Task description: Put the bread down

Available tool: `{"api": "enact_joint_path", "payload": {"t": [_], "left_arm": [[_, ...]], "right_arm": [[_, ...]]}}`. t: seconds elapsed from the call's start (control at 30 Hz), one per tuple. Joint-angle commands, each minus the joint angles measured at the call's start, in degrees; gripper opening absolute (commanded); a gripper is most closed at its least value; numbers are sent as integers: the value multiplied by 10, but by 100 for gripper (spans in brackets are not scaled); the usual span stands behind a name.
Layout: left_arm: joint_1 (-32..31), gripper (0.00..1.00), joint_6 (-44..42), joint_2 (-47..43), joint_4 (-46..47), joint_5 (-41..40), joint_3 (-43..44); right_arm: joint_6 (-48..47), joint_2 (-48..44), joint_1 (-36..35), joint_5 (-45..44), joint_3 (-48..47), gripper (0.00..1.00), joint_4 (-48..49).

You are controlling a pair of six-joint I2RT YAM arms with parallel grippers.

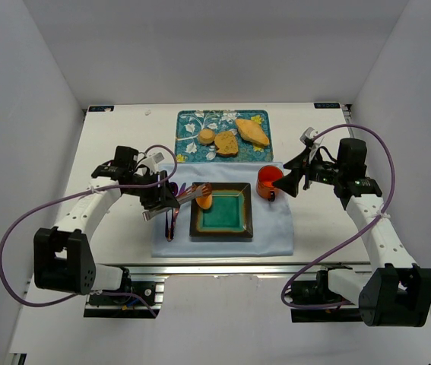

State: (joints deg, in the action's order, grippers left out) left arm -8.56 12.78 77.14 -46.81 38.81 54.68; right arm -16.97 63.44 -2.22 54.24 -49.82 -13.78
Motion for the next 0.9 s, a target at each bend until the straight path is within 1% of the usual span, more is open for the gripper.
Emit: {"api": "enact_joint_path", "payload": {"t": [0.0, 0.07, 0.2, 0.3, 0.5, 0.63, 0.7, 0.8, 0.83, 0.87], "left_arm": [[-3, 61, -13, -7, -9, -7, 21], [-3, 61, -11, -9, -14, -12, 38], [-3, 61, 5, -23, -26, -61, 84], [-3, 61, 16, -25, -21, -80, 113], [-3, 60, 23, -9, 4, -104, 139], [-3, 55, 6, 23, 64, -120, 174], [-4, 55, -13, 62, 87, -152, 195], [-8, 55, -30, 138, 92, -170, 263], [-9, 56, -32, 160, 87, -170, 309], [-11, 56, -30, 183, 69, -170, 334]], "right_arm": [[-4, -13, 3, 13, -20, 89, -6], [-6, -13, 4, 13, -22, 89, -7], [-6, -12, 4, 14, -22, 89, -7], [-6, -11, 4, 15, -23, 89, -6], [-9, -14, 5, 12, -20, 90, -6], [-9, -13, 5, 14, -18, 89, -2], [-6, -11, 5, 17, -18, 89, 0], [-7, -11, 5, 17, -20, 89, 1], [-8, -12, 5, 17, -19, 89, 1], [-8, -12, 4, 15, -20, 89, 1]]}}
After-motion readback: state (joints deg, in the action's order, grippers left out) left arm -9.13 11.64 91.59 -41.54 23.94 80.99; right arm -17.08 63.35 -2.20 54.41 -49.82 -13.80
